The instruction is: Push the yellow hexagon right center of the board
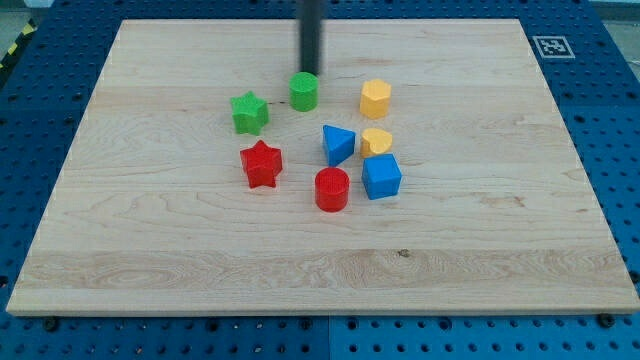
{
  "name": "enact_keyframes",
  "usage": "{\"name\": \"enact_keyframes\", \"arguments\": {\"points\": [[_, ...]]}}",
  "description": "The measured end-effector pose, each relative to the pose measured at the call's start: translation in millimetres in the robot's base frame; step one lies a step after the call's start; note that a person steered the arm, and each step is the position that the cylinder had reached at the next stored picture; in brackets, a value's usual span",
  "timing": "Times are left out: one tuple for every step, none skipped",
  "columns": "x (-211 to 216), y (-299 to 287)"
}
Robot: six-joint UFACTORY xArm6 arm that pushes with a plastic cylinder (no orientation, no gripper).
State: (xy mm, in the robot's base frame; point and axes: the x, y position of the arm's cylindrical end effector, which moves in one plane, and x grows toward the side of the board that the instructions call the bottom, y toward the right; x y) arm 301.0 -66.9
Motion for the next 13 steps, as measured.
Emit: {"name": "enact_keyframes", "arguments": {"points": [[2, -57], [14, -55], [38, -41], [38, -35], [38, 0], [38, 39], [48, 68], [63, 86], [66, 112], [66, 148], [67, 187], [69, 219], [79, 235]]}}
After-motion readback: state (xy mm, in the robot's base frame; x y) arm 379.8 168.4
